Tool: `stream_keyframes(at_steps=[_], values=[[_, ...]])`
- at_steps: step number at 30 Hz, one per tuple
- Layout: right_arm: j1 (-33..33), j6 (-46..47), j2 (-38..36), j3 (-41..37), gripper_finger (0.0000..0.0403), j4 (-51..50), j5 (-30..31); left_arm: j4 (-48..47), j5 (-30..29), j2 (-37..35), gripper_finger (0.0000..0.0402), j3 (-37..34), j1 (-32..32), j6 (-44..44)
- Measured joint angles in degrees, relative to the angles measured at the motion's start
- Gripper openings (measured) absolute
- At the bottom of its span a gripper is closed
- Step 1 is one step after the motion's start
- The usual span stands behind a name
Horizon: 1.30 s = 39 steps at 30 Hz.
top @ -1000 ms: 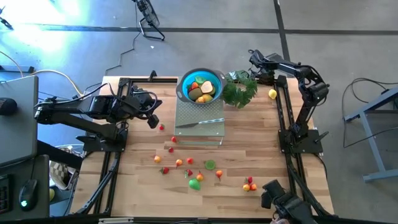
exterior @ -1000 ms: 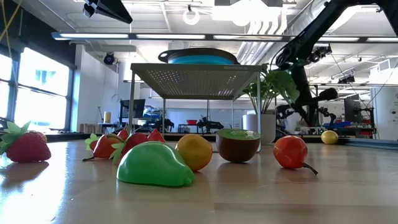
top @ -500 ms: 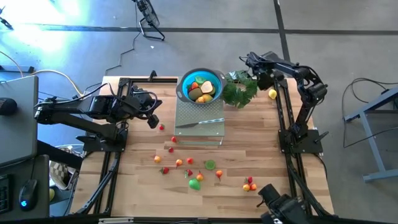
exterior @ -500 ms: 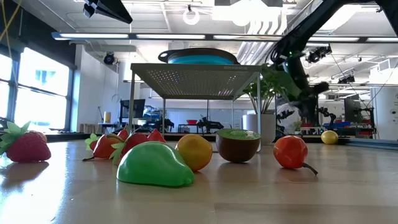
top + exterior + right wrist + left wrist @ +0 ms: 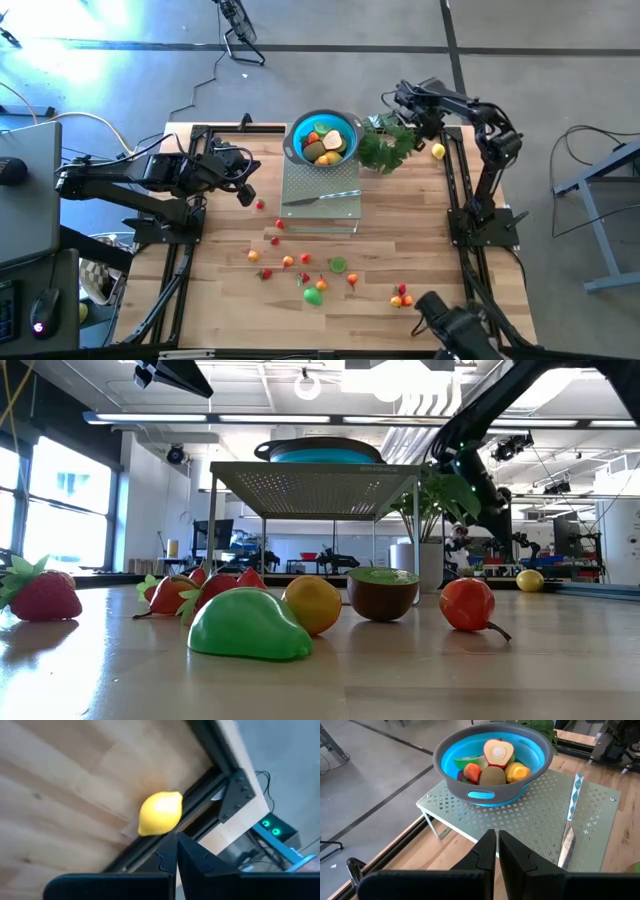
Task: Pick & Place Fruit
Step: Put the yellow lemon in the blue bowl on the shelf
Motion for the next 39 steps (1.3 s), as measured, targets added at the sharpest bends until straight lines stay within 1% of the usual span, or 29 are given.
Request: stream_keyframes(at_steps=[5, 9, 12, 15, 20, 22, 24, 26, 29, 34, 36, 39], values=[[-0.02, -5.09, 3.62, 0.07, 0.0003, -3.0, -0.14, -0.02, 0.02, 0.0, 0.0014, 0.0, 0.0, 0.0], [-0.83, -7.56, 4.53, 0.13, 0.0003, -3.53, -0.32, -0.04, 0.01, 0.0, 0.0014, 0.0, 0.0, 0.0], [-1.82, -7.11, 4.57, 2.0, 0.0003, -3.3, -0.82, -0.04, 0.01, 0.0, 0.0014, 0.0, 0.0, 0.16], [-2.54, -5.85, 4.57, 5.19, 0.0003, -3.28, -4.02, -0.04, 0.0, 0.0, 0.0014, 0.0, 0.0, 0.17], [-1.62, -5.36, 4.57, 9.69, 0.0003, -3.18, -4.45, -0.07, 0.02, 0.0, 0.0014, 0.0, 0.0, 0.17], [-1.23, -4.03, 4.57, 11.03, 0.0003, -3.16, -5.54, -0.04, 0.02, 0.0, 0.0014, 0.0, 0.0, 0.17], [-1.21, -0.11, 4.57, 11.8, 0.0002, -3.12, -7.99, -0.04, 0.02, 0.0, 0.0014, 0.0, 0.0, 0.06], [-2.02, 6.22, 4.57, 11.96, 0.0002, -3.16, -10.2, -0.04, 0.02, 0.0, 0.0014, 0.0, 0.0, 0.0], [-4.24, 17.11, 4.57, 11.96, 0.0002, -3.25, -9.52, -0.04, 0.02, 0.0, 0.0014, 0.0, 0.0, -0.02], [-6.63, 29.61, 4.57, 11.74, 0.0002, -4.04, -9.25, -0.07, 0.13, 0.0, 0.0014, 0.0, 0.0, -0.02], [-6.81, 31.98, 4.58, 10.72, 0.0002, -4.75, -8.48, -0.08, 0.22, 0.0, 0.0014, 0.0, 0.0, -0.03], [-6.3, 32.08, 4.59, 9.85, 0.0002, -4.55, -6.25, -0.42, 0.26, 0.0, 0.0014, 0.0, -0.01, -0.19]])
